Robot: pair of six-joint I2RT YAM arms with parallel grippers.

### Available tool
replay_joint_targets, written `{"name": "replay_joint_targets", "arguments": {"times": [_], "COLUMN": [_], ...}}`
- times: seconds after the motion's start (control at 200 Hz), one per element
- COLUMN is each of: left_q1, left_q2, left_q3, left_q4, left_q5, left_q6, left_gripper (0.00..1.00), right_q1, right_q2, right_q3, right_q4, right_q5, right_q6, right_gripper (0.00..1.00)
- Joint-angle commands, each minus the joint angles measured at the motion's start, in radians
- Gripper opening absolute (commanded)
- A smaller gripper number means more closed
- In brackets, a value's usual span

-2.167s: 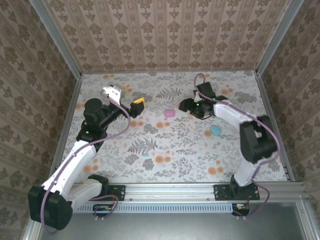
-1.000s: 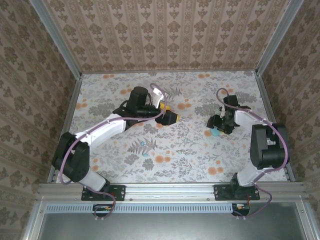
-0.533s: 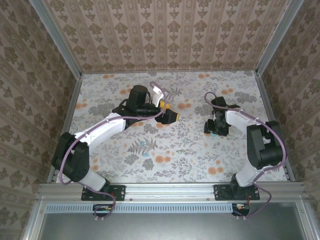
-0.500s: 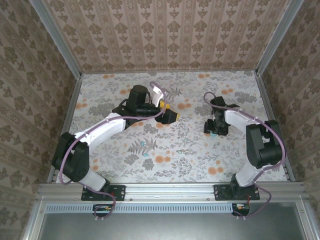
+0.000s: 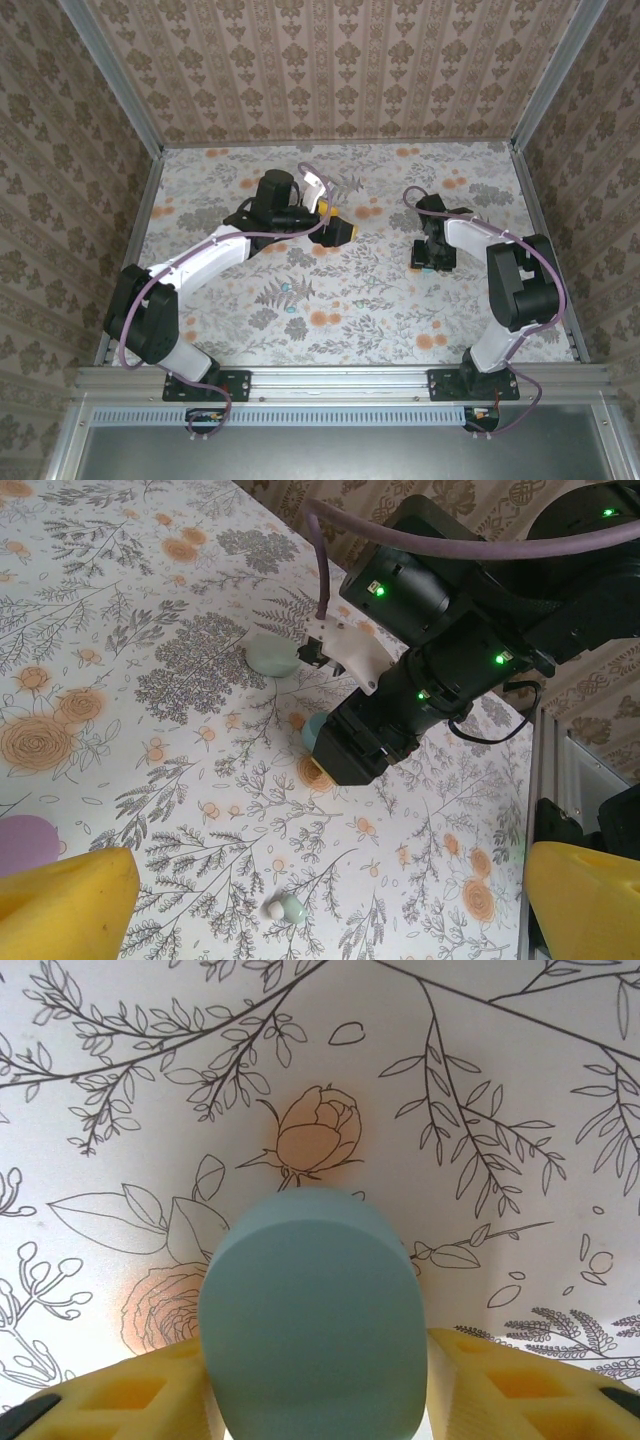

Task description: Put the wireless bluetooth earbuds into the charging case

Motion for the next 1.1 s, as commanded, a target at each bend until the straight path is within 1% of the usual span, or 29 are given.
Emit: {"name": "replay_joint_targets", "arguments": {"times": [0.0,0.3,0.445,0.565,0.665,0.77,0.905,1.0,1.095], "left_q1": [0.011,0.013,0.013,0.013,0.013,0.013,0.013,0.015,0.031], "left_q2": [-0.032,-0.031,-0.027,-0.027,-0.026,-0.028,-0.028,-0.029,-0.026], "left_q3": [0.007,0.004,0.008,0.011,0.012,0.012,0.012,0.011,0.010], "left_q4": [-0.011,-0.004,-0.001,-0.003,-0.004,-0.004,-0.003,-0.001,0.006], "left_q5": [-0.002,0.003,0.008,0.011,0.012,0.011,0.009,0.001,-0.010], "left_q6": [0.013,0.004,0.001,0.002,0.000,-0.001,-0.002,-0.012,-0.045], "left_gripper": [1.00,1.00,1.00,1.00,1.00,1.00,1.00,1.00,1.00], "right_q1": [0.003,0.003,0.004,0.003,0.003,0.003,0.005,0.010,0.030], "right_q2": [0.013,0.016,0.015,0.016,0.022,0.029,0.032,-0.009,-0.088], "right_q3": [0.016,0.022,0.022,0.026,0.029,0.031,0.029,0.006,-0.020], "right_q4": [-0.018,-0.017,-0.014,-0.013,-0.007,0.000,-0.002,0.027,0.068], "right_q5": [0.030,0.039,0.054,0.065,0.053,0.047,0.046,0.018,-0.013], "right_q6": [-0.014,-0.031,-0.039,-0.047,-0.058,-0.061,-0.054,-0.062,-0.085], "right_gripper": [0.55,0.51,0.55,0.56,0.55,0.53,0.46,0.44,0.39]}}
